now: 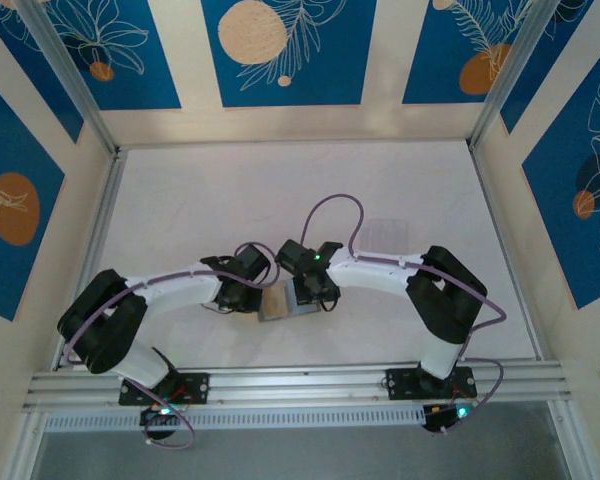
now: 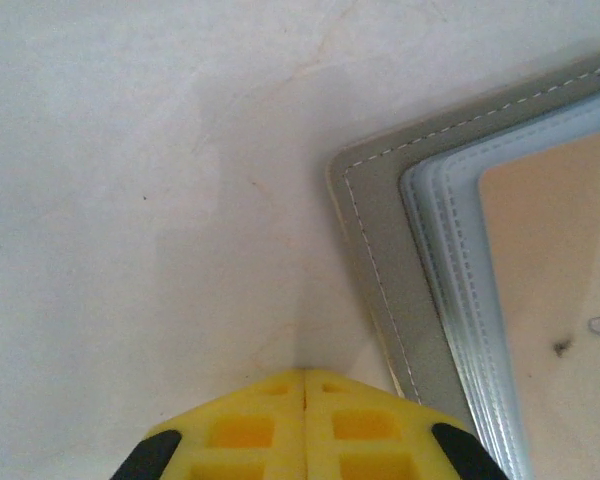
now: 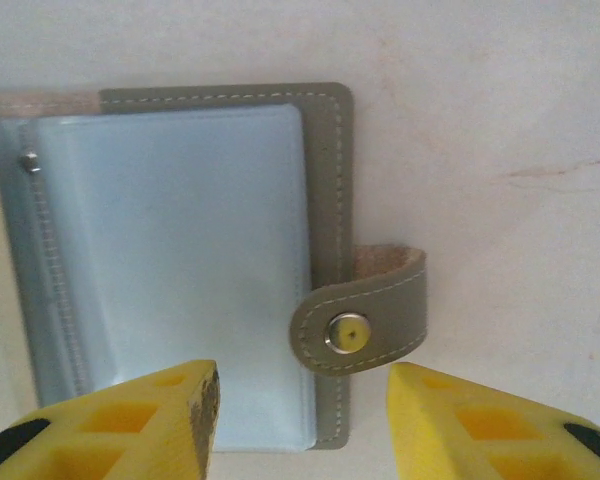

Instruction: Put the credit cards into the card holder

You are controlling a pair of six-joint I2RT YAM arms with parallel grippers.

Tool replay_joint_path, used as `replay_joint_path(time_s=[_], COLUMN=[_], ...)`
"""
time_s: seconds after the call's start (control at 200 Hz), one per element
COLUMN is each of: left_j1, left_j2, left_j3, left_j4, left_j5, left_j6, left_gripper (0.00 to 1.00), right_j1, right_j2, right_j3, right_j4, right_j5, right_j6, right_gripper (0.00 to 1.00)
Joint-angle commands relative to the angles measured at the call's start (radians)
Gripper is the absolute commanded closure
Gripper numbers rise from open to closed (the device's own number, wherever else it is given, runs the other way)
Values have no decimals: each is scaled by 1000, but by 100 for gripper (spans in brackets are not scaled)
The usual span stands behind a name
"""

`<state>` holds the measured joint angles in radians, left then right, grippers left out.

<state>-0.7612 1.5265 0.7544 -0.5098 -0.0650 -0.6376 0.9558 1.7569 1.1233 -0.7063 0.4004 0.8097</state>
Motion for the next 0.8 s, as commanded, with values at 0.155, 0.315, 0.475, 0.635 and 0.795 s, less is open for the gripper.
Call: replay_joint_path(time_s=[0.155,0.315,0.475,0.635,0.795], left_j1=[-15,-16,-20,-42,-70], left_j2=[71,67,57,67,119], left_j3=[-60,-50,-38,-6,51], left_j4=[168,166,163,177,206], left_j5=[50,56,65,87,127], left_j6=[6,13,22,38,31], left_gripper=[94,94,94,94,94], right_j1=[17,14,2,-5,-42], right_j2=[59,50,20,-13,-114], right_j3=[80,72,40,28,-26], right_j4=[-111,-107,-90,-99,-86], right_j5=[146,153,154,164,135], right_j6=[-9,-21,-35,-49,-69], right_gripper=[57,74,90,100,100])
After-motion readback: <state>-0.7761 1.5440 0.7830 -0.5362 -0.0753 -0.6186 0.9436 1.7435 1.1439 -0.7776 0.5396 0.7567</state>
